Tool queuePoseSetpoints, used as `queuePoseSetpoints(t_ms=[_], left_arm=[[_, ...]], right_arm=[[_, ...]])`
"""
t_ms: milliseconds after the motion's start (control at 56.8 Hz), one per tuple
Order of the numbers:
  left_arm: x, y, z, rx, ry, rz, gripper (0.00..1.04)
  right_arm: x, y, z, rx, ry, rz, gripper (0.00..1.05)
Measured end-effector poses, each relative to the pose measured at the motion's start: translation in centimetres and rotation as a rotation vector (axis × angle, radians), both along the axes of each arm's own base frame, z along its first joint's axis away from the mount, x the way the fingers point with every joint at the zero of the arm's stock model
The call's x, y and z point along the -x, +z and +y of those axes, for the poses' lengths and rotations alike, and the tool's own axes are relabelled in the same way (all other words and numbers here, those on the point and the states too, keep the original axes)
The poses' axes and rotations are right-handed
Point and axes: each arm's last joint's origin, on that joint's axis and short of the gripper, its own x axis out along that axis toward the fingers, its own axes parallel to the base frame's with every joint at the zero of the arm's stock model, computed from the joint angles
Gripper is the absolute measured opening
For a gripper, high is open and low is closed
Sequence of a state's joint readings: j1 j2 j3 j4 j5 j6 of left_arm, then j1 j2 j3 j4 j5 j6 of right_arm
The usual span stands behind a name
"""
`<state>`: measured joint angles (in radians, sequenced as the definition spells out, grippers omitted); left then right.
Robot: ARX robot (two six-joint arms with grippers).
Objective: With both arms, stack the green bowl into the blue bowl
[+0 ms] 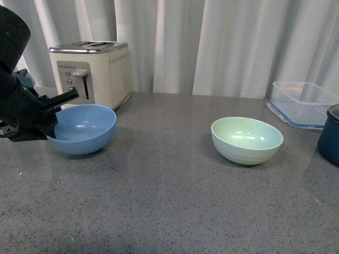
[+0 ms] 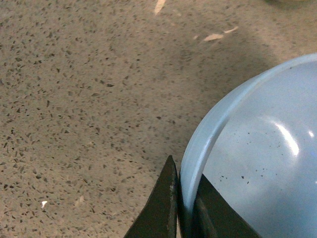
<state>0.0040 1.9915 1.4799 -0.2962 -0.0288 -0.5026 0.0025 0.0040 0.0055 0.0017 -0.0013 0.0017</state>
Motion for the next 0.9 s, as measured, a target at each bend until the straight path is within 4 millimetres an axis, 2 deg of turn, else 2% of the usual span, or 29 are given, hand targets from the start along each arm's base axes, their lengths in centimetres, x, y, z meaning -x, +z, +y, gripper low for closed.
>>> queuePoseSetpoints(t_ms=[88, 158, 264, 510, 634, 898], left_arm=[[0.3, 1.1, -0.8, 0.007, -0.024, -0.026, 0.04], [0.6, 2.1, -2.2, 0.013, -0.063, -0.051, 0.04], [0.8, 2.5, -4.1, 0.018, -0.113, -0.06, 0.04], [1.4, 2.4, -8.8, 0.016, -0.224, -0.062, 0.04], [1.2, 1.7, -11.2, 0.02, -0.275, -0.051, 0.04], [0.6, 0.1, -13.2, 0.013, -0.306, -0.023, 0.04]], right_arm=[[0.0, 0.0, 0.0, 0.0, 0.0, 0.0, 0.95], [0.0, 0.0, 0.0, 0.0, 0.0, 0.0, 0.95], [0.0, 0.0, 0.0, 0.0, 0.0, 0.0, 0.95], [0.0, 0.0, 0.0, 0.0, 0.0, 0.0, 0.95], [0.0, 0.0, 0.0, 0.0, 0.0, 0.0, 0.95], [0.0, 0.0, 0.0, 0.0, 0.0, 0.0, 0.95]])
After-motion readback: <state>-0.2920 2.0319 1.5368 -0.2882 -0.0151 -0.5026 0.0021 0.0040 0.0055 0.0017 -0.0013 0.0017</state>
